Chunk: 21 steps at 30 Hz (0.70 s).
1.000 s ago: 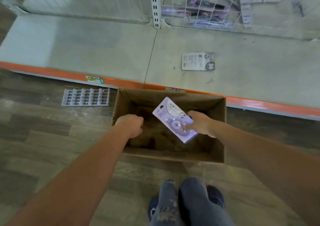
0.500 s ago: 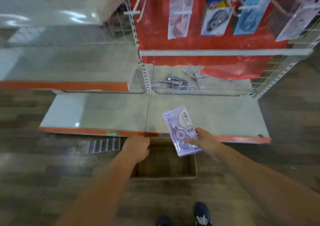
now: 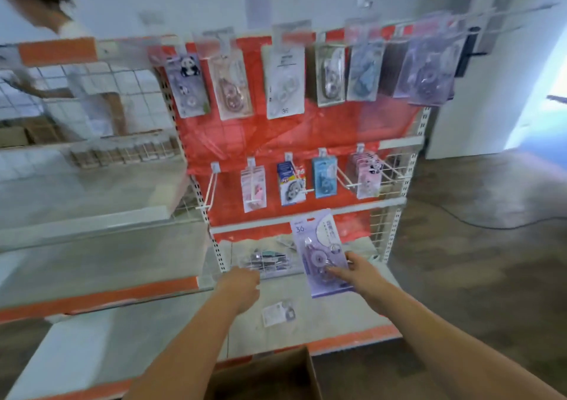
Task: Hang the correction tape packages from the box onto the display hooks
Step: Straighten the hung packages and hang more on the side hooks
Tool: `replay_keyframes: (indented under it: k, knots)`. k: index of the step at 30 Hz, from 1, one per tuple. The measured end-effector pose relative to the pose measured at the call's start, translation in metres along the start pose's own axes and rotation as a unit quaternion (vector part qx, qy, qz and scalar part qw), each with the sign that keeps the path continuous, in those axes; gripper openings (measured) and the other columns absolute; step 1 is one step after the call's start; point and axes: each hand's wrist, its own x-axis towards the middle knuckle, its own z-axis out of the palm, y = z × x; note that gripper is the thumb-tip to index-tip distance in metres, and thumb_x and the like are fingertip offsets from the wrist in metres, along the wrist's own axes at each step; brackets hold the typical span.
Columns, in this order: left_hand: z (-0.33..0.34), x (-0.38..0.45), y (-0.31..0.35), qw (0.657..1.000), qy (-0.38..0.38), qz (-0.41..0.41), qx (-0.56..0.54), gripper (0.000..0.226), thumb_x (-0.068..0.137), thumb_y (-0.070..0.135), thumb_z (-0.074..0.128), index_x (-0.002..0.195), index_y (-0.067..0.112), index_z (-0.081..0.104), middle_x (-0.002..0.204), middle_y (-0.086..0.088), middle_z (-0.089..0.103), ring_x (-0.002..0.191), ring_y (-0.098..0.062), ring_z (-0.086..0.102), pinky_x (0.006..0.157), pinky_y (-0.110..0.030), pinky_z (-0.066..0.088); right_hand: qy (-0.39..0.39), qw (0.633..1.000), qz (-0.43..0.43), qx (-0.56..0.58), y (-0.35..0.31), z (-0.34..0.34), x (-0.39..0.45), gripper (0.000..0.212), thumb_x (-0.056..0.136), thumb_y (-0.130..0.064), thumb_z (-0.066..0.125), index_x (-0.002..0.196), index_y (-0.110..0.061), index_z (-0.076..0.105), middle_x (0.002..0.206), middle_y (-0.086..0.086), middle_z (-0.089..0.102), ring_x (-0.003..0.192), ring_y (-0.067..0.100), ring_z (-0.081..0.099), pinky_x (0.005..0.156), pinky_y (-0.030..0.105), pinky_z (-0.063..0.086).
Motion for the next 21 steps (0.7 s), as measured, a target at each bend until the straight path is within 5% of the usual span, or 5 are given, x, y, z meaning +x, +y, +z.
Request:
replay_keyframes:
  k: [4, 11, 14, 16, 21]
  knots:
    - [-0.041, 0.01, 0.016, 0.998, 0.06, 0.023, -0.006, 0.032, 0.094, 0.024, 0.045, 0.123, 0.021, 0.057, 0.127, -0.003, 0.058, 0.119, -0.023, 0.053, 0.096, -0.033, 0.043, 0.054, 0.997, -0.025, 0.043, -0.026, -0.044, -0.012, 0.026, 0.083, -0.006, 0.07, 0.108, -0.007, 0.063, 0.1, 0.013, 0.072, 0.092, 0.032, 0.068, 0.084, 0.046, 0.052]
    - [-0.1, 0.047, 0.052, 0.991, 0.1, 0.084, 0.002, 0.033, 0.094, 0.032, 0.046, 0.125, 0.022, 0.053, 0.128, -0.003, 0.057, 0.119, -0.023, 0.051, 0.094, -0.034, 0.044, 0.146, 0.983, -0.091, 0.058, -0.076, -0.127, -0.011, 0.005, 0.088, -0.006, 0.064, 0.088, -0.01, 0.06, 0.082, 0.006, 0.067, 0.054, 0.002, 0.064, 0.047, 0.013, 0.047]
    - [-0.123, 0.067, 0.073, 0.987, 0.127, 0.096, 0.009, 0.033, 0.095, 0.034, 0.045, 0.124, 0.021, 0.054, 0.125, -0.004, 0.058, 0.117, -0.023, 0.052, 0.094, -0.034, 0.045, 0.156, 0.978, -0.117, 0.073, -0.099, -0.161, 0.002, 0.009, 0.089, -0.01, 0.062, 0.098, -0.009, 0.06, 0.089, 0.008, 0.068, 0.061, 0.005, 0.068, 0.053, 0.017, 0.052]
    - [-0.139, 0.084, 0.088, 0.985, 0.14, 0.097, 0.003, 0.033, 0.095, 0.036, 0.046, 0.124, 0.023, 0.053, 0.126, -0.003, 0.057, 0.117, -0.022, 0.052, 0.092, -0.032, 0.044, 0.165, 0.97, -0.136, 0.115, -0.115, -0.184, 0.014, 0.015, 0.088, -0.013, 0.064, 0.103, -0.01, 0.061, 0.097, 0.01, 0.071, 0.078, 0.017, 0.07, 0.074, 0.03, 0.058]
    - [-0.185, 0.129, 0.132, 0.98, 0.174, 0.097, -0.009, 0.033, 0.095, 0.035, 0.045, 0.125, 0.025, 0.053, 0.129, -0.001, 0.056, 0.119, -0.022, 0.052, 0.094, -0.033, 0.045, 0.155, 0.954, -0.16, 0.199, -0.153, -0.245, 0.049, 0.03, 0.087, -0.018, 0.065, 0.113, -0.004, 0.06, 0.108, 0.016, 0.07, 0.099, 0.032, 0.066, 0.093, 0.047, 0.051]
